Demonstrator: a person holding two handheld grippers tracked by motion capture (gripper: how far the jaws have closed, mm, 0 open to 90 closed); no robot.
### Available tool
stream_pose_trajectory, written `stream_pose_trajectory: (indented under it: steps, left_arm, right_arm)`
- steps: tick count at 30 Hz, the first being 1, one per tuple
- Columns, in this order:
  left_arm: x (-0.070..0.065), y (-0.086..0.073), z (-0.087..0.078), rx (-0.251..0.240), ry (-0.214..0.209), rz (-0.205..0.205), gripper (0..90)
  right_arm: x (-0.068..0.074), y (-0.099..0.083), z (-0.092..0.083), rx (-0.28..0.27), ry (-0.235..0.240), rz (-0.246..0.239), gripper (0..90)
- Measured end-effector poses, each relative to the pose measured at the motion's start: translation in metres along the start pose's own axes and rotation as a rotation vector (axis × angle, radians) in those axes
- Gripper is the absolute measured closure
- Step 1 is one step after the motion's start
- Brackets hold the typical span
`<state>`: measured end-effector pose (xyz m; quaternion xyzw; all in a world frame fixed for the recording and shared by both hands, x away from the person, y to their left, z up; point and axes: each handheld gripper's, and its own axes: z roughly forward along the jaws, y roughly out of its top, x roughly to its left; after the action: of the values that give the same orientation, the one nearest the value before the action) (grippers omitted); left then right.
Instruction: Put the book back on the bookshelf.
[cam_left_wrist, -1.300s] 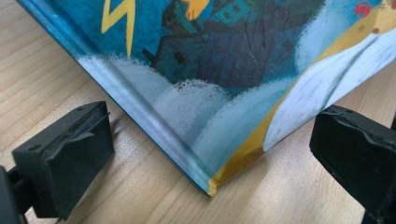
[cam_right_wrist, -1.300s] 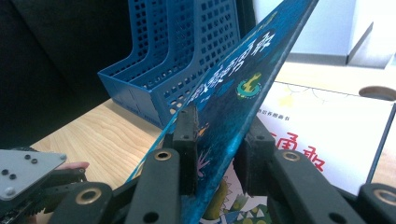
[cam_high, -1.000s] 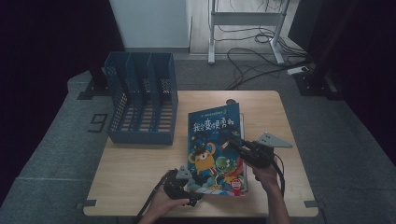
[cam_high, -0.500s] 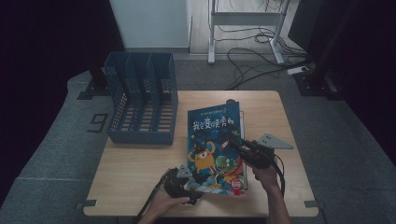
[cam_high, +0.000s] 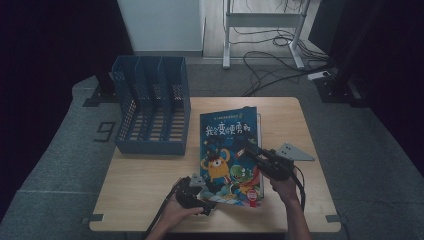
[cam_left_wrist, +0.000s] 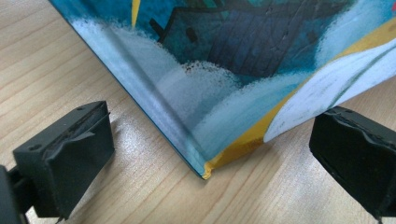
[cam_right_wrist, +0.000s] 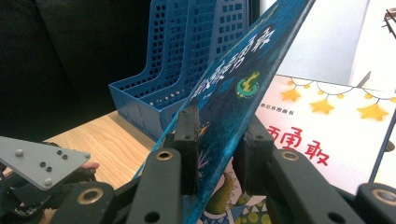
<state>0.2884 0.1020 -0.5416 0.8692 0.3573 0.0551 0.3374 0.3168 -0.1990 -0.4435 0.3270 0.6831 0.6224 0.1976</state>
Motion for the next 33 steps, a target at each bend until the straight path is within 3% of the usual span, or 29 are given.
stream_pose_trajectory:
  steps: [22, 31, 33]
  left_arm:
    - [-0.0028, -0.0047, -0.0041, 0.0, 0.015, -0.005, 1.8]
    - [-0.002, -0.0046, -0.003, -0.007, 0.016, -0.005, 0.9]
    - [-0.0008, -0.0044, -0.0023, -0.017, 0.028, -0.015, 0.9]
  right_arm:
    - [-0.0018, -0.0014, -0.0038, -0.002, 0.028, -0.023, 71.7]
    - [-0.002, -0.0018, -0.0047, -0.007, 0.027, -0.03, 71.6]
    - [-0.0009, -0.0009, -0.0048, -0.009, 0.008, -0.034, 71.5]
